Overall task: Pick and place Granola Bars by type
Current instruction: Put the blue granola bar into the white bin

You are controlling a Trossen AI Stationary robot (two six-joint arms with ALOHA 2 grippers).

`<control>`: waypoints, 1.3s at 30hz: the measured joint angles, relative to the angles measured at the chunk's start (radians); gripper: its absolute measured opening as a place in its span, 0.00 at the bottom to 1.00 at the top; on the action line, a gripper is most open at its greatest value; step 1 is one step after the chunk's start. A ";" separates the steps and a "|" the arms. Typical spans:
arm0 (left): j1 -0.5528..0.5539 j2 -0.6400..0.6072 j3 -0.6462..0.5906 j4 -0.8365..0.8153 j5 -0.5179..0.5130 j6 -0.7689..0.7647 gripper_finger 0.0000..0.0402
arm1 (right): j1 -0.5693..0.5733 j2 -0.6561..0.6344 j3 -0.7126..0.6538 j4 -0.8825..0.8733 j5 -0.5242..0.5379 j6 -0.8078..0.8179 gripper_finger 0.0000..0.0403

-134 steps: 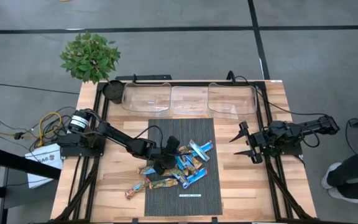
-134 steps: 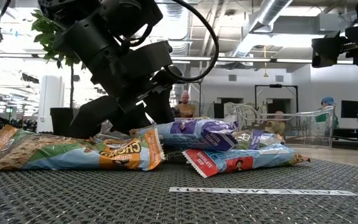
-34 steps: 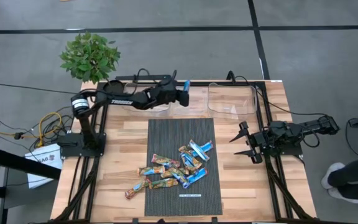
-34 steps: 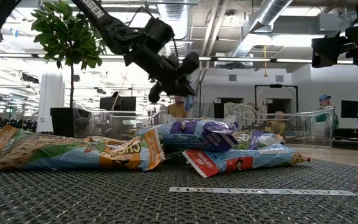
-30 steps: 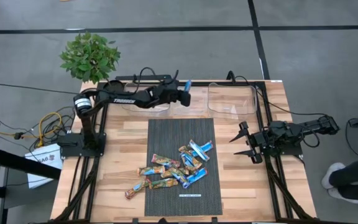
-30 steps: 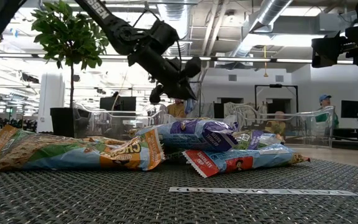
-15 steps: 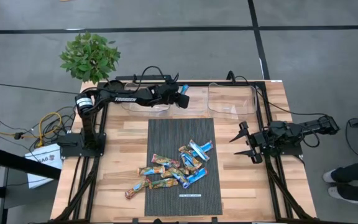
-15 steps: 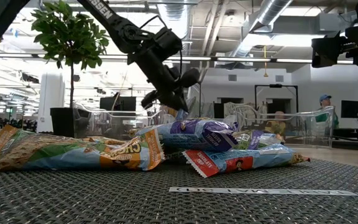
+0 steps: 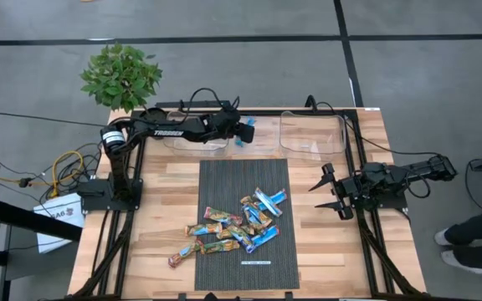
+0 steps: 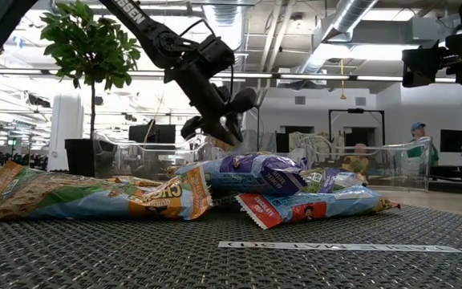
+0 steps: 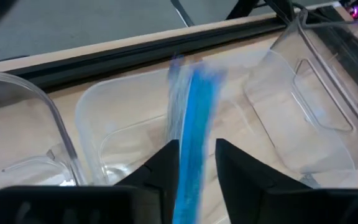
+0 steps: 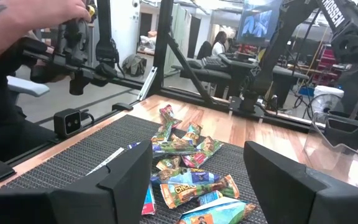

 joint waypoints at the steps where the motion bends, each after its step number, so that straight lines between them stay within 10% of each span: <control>1: 0.000 0.000 0.000 0.002 0.000 -0.006 0.27 | 0.000 0.000 0.000 0.000 0.000 0.000 0.62; 21: -0.023 0.000 -0.001 0.143 0.083 0.126 0.31 | 0.000 0.000 0.000 0.000 0.000 0.000 0.62; 39: -0.226 0.000 -0.001 0.301 0.412 0.807 0.31 | 0.000 0.000 0.000 0.000 0.000 0.000 0.62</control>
